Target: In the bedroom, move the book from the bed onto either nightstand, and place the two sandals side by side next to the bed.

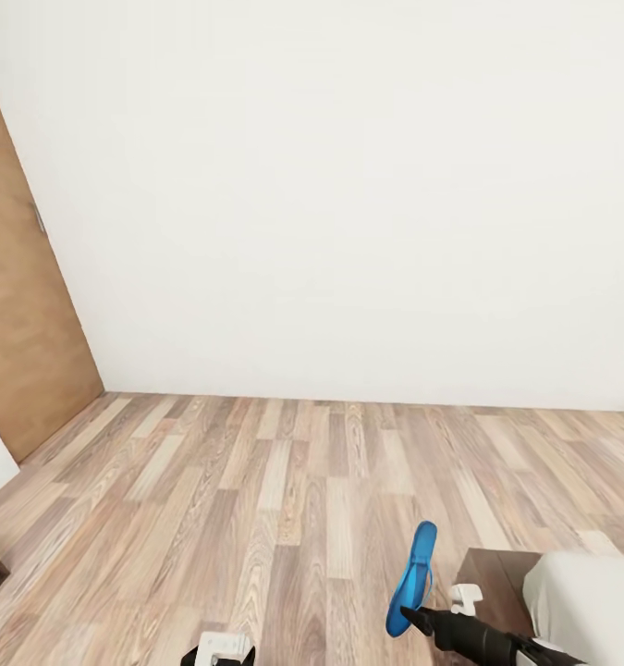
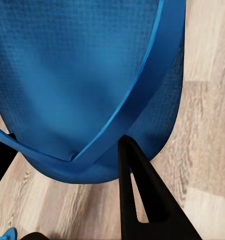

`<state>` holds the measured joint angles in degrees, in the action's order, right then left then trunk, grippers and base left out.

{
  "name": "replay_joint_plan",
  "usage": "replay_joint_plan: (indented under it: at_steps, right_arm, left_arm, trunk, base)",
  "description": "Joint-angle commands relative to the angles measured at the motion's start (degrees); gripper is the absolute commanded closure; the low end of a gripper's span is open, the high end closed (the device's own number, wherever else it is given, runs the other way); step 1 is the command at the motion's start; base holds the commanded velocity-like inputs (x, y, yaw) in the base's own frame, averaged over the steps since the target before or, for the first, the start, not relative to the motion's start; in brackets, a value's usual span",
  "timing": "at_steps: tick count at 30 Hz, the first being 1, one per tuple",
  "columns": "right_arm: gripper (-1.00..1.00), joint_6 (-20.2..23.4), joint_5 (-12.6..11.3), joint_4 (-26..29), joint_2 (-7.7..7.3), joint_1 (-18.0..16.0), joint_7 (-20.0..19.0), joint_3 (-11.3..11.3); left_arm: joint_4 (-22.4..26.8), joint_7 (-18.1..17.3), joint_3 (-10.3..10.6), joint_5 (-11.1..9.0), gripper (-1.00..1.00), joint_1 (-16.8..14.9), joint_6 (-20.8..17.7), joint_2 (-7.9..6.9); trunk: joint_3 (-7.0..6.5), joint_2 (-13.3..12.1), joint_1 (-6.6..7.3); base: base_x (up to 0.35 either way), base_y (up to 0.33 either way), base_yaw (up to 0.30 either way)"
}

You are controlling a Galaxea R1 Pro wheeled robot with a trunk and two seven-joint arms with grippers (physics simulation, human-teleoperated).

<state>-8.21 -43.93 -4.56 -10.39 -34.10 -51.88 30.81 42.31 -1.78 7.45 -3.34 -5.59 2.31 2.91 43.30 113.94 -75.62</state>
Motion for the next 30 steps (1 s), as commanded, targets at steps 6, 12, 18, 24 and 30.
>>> replay_joint_plan:
  at_steps: [6, 12, 18, 24, 30]
  right_arm:
    - [1.00, -0.40, -0.36, -0.18, 0.08, -0.04, -0.24, 0.39]
    - [1.00, -0.40, -0.36, -0.18, 0.11, -0.04, -0.24, 0.39]
    - [1.00, -0.40, -0.36, -0.18, 0.09, -0.07, -0.24, 0.39]
    - [1.00, -0.40, -0.36, -0.18, 0.11, -0.05, -0.24, 0.39]
    - [1.00, -0.40, -0.36, -0.18, 0.11, -0.02, -0.24, 0.39]
  left_arm:
    - [-0.04, -0.16, 0.02, -0.35, -1.00, -0.03, 0.16, -0.01]
    - [-0.04, -0.17, 0.02, -0.35, -1.00, -0.03, 0.16, -0.01]
    - [-0.04, -0.16, 0.02, -0.35, -1.00, -0.03, 0.16, -0.01]
    - [-0.04, -0.16, 0.02, -0.35, -1.00, -0.03, 0.16, -0.01]
    - [-0.04, -0.15, 0.02, -0.35, -1.00, -0.03, 0.16, -0.01]
  trunk:
    - [0.05, 0.02, -0.02]
    - [0.05, 0.02, -0.02]
    - [0.05, 0.02, -0.02]
    - [0.05, 0.02, -0.02]
    - [0.05, 0.02, -0.02]
  base:
    - [0.261, 0.000, 0.022]
    - [0.261, 0.000, 0.169]
    - [0.261, 0.000, 0.058]
    - [0.261, 0.000, 0.001]
    - [0.261, 0.000, 0.000]
